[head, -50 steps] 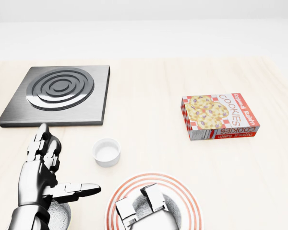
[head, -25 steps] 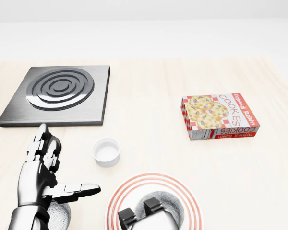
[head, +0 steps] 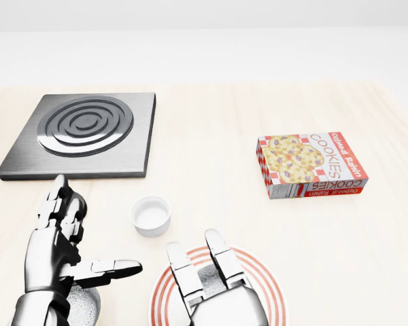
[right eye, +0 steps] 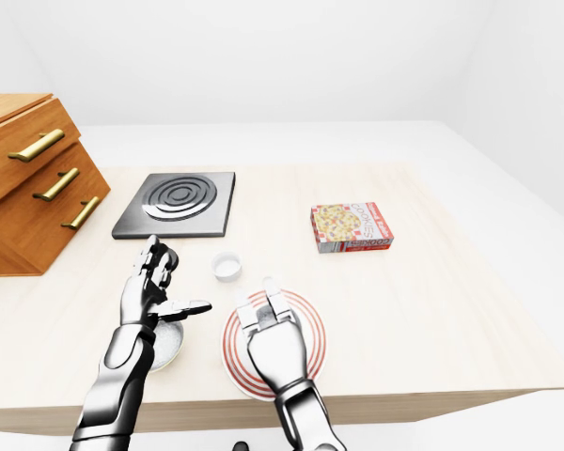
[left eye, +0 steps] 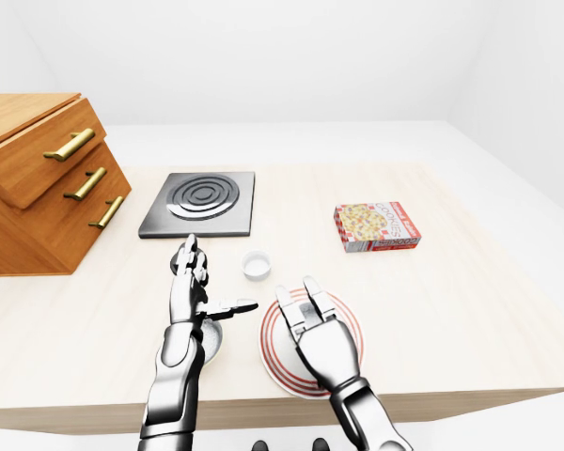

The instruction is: Pick the akita bowl next to the plate and place it on the plate.

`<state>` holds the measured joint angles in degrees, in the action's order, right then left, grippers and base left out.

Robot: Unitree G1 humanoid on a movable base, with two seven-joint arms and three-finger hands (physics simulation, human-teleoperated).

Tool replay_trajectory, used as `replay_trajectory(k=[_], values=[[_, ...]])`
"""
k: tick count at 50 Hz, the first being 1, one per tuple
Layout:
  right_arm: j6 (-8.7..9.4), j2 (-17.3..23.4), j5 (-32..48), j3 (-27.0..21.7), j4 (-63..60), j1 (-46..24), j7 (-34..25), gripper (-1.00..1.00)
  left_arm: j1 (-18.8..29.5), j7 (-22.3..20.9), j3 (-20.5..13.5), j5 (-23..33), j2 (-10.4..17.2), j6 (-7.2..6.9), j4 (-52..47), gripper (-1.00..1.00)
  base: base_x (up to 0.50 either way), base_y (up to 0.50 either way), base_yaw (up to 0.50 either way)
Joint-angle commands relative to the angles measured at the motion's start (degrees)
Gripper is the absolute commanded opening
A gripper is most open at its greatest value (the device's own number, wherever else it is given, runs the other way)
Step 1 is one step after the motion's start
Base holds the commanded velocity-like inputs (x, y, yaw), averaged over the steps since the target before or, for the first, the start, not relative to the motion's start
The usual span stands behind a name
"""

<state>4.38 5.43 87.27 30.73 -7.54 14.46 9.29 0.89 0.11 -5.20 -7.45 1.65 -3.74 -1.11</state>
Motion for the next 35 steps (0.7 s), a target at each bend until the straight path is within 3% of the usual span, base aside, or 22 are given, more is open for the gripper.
replay_trajectory(k=[1,3,12,13,15,33,35], values=[[0.62,1.5,2.2,-0.1,-6.6,1.8,-7.2,1.00,0.2,0.1,-0.1,0.0,0.0,0.23,0.3,1.00,0.00,0.00,0.00],[0.62,1.7,2.4,-0.3,-8.6,2.1,-8.9,1.00,-0.1,0.2,0.0,-0.1,0.0,-0.57,-0.8,1.00,0.00,0.00,0.00],[0.62,2.6,4.2,-0.4,-11.5,3.8,-12.1,1.00,-0.3,0.4,0.2,0.0,-0.2,-1.26,-1.8,1.00,0.00,0.00,0.00],[0.62,2.7,4.4,-0.4,-12.0,3.9,-12.6,1.00,-0.3,0.3,0.2,0.0,-0.1,-1.26,-1.7,1.00,0.00,0.00,0.00],[0.62,2.8,4.2,-0.7,-13.0,3.9,-13.1,1.00,0.0,0.1,0.0,0.1,-0.1,0.12,0.0,1.00,0.00,0.00,0.00],[0.62,2.4,4.6,-2.8,-17.6,3.4,-16.8,1.00,-0.1,0.2,-0.1,-0.4,0.0,-0.40,-0.4,1.00,0.00,0.00,0.00],[0.62,2.3,4.6,-3.1,-18.1,3.3,-17.2,1.00,-0.1,0.1,-0.1,-0.4,0.0,0.06,0.1,1.00,0.00,0.00,0.00]])
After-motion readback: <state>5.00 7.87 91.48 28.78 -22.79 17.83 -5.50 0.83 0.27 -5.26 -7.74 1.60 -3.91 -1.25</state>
